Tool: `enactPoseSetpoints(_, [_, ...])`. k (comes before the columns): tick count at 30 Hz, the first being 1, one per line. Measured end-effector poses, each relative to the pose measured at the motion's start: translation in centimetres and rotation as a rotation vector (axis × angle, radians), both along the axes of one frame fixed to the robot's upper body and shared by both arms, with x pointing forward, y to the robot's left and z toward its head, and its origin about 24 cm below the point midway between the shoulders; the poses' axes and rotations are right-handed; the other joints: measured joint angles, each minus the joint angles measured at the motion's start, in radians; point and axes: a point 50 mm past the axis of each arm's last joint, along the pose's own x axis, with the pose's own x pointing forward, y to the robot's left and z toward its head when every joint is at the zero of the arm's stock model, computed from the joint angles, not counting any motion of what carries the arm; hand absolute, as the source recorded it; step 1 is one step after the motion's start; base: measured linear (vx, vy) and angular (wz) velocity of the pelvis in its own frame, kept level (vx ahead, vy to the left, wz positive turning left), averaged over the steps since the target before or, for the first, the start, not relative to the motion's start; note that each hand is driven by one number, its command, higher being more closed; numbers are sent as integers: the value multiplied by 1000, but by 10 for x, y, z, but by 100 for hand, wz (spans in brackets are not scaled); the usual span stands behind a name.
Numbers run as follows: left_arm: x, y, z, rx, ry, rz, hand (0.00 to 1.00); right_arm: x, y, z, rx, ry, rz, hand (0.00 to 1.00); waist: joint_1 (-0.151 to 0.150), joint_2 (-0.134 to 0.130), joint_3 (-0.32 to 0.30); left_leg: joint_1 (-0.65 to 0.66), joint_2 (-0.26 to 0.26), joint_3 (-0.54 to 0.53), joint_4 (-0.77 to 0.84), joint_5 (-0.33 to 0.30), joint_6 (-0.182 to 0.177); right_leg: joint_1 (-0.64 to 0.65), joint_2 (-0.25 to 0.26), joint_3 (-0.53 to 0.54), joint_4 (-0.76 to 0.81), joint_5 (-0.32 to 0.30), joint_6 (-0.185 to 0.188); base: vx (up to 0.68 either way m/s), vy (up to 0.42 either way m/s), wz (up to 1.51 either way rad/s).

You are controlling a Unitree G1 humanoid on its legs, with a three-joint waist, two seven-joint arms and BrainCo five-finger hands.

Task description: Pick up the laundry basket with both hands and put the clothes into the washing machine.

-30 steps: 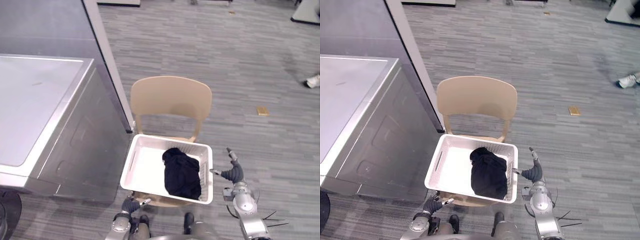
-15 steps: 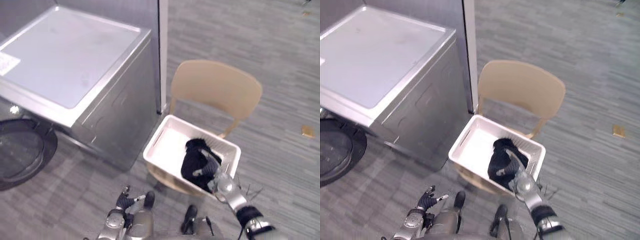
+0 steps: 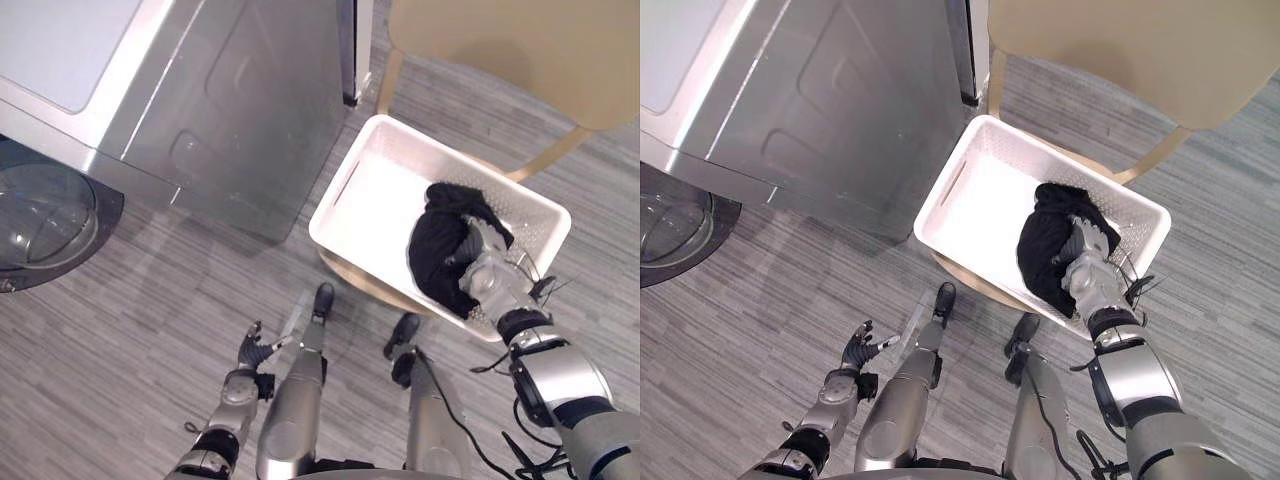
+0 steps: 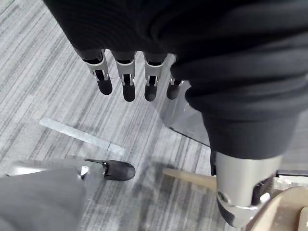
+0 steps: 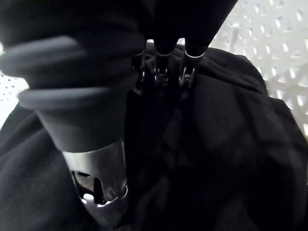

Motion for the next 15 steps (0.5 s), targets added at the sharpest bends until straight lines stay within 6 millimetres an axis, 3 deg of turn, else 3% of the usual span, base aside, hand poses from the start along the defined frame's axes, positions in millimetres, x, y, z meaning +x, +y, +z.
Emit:
enactPoseSetpoints(2, [7,-9,4,-31,-21,0,0,4,-3,11,-31,-20,4,100,0,1,0,-16,-6,-5,-1,0,-1,-29,-12,1,31,-19,1,-9,-72,9])
enactPoseSetpoints(6, [7,-20,3,-64,-19,-2,0,6,4,14,-4,-43,27,100,3,1,0,-15,-7,-13,-1,1,-2,-38,-21,-4,68,-48,-4,11,-90,9])
enactPoseSetpoints(15, [9,-20,6,-67,-32,-1,0,5,31,3,299,-70,41,100,13,2,3,53,8,-48,-22,13,-9,38,-5,-29,62,-73,-17,23,-101,7])
